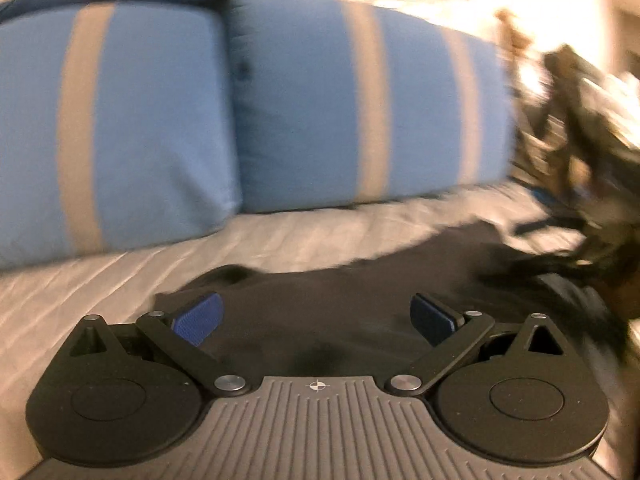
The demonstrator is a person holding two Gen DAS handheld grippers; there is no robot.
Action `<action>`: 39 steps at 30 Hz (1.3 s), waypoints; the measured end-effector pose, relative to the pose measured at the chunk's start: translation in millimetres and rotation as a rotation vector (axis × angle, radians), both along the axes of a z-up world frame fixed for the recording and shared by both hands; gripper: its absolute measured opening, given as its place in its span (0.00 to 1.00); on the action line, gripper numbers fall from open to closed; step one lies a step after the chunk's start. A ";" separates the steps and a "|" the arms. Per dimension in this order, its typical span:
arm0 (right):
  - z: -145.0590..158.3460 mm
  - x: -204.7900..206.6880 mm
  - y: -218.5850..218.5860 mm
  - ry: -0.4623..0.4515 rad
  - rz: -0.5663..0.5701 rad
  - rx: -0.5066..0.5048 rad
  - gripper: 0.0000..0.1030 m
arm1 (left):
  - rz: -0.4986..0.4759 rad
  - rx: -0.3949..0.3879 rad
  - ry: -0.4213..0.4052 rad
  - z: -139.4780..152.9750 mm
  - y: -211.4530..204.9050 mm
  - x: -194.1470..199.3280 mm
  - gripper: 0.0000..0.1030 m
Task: Fold clothes
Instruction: 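Move both open grippers over the dark grey hoodie, then lower the right gripper onto the hoodie edge and close it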
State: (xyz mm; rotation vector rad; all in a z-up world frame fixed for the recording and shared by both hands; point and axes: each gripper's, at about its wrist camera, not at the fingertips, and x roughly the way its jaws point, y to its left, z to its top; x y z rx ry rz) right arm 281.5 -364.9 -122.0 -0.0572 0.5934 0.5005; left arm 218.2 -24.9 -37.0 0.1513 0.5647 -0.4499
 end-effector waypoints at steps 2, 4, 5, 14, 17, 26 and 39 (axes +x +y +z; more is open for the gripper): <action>-0.7 -12.4 17.1 -0.013 0.104 -0.058 1.00 | -0.087 0.039 0.000 -2.2 -8.7 -10.6 1.00; -5.2 -21.1 28.4 -0.017 0.170 -0.084 1.00 | -0.148 0.072 0.022 -12.0 -16.4 -18.0 1.00; -9.0 -24.0 32.4 -0.009 0.192 -0.090 1.00 | -0.173 0.083 0.039 -18.2 -19.4 -20.6 1.00; -50.4 -22.9 42.1 0.051 0.218 -0.095 0.99 | -0.213 0.113 0.143 -72.4 -22.6 -15.3 1.00; -50.6 -25.9 41.9 0.044 0.216 -0.100 0.99 | -0.206 0.119 0.134 -71.5 -23.6 -17.1 1.00; -48.5 -27.7 44.1 0.046 0.199 -0.112 0.99 | -0.168 0.147 0.117 -64.4 -24.1 -23.3 1.00; -15.8 -35.4 -15.2 0.173 -0.001 -0.140 1.00 | 0.039 0.191 0.203 -36.1 24.8 -38.4 1.00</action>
